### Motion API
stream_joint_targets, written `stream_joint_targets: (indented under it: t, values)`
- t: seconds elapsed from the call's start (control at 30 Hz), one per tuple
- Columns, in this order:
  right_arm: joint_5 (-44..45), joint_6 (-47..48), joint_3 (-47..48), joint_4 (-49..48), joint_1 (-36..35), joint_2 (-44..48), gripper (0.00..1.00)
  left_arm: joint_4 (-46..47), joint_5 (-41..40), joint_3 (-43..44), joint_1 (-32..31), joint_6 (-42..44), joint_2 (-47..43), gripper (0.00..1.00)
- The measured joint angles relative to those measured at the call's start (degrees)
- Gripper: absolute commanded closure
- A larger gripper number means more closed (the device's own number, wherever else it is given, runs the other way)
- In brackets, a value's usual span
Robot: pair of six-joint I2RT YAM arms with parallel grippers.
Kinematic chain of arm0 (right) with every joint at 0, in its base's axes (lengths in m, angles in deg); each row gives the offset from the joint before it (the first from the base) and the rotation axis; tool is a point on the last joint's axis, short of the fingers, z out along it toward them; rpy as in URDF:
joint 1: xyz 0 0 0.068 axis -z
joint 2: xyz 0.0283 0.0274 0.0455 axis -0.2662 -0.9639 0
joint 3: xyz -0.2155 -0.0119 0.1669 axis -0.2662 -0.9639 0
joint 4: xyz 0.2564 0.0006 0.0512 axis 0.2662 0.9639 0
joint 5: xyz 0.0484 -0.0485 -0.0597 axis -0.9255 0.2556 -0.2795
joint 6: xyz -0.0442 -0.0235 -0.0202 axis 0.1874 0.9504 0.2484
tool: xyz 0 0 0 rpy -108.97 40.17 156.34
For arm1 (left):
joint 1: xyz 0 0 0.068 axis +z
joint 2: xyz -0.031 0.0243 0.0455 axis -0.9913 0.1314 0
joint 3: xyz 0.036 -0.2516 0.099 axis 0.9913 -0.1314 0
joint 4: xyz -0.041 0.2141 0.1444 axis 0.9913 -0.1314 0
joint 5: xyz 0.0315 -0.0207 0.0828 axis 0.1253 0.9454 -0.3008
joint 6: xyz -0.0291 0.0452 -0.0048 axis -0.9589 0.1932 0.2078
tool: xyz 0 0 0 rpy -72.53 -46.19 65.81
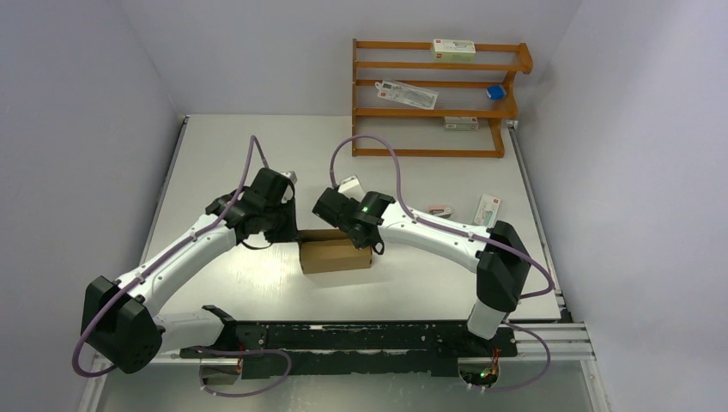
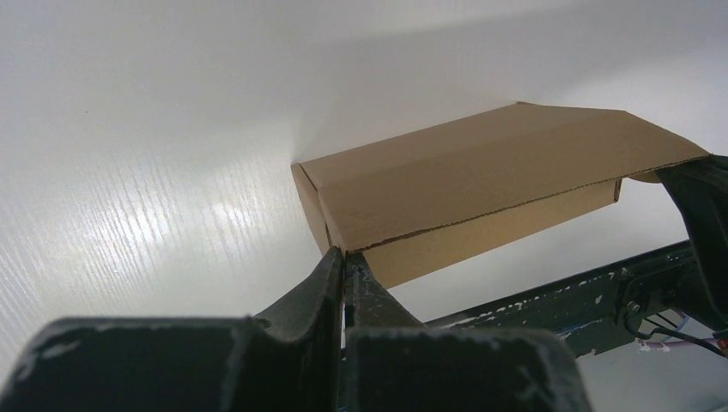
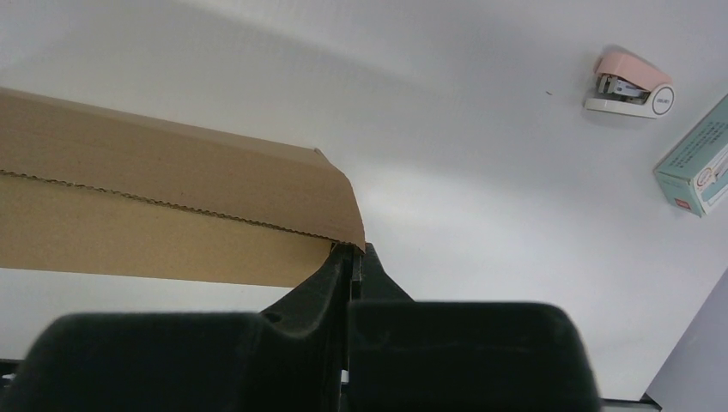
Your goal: Fold the paper box
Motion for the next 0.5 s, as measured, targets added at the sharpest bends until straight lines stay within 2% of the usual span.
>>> stream_joint_targets:
  t: [0.5]
  values:
    - [-1.5, -3.8, 0.4, 0.4, 0.6, -0.3, 1.0, 1.6, 0.0, -1.0, 0.0, -0.3, -0.1, 0.95]
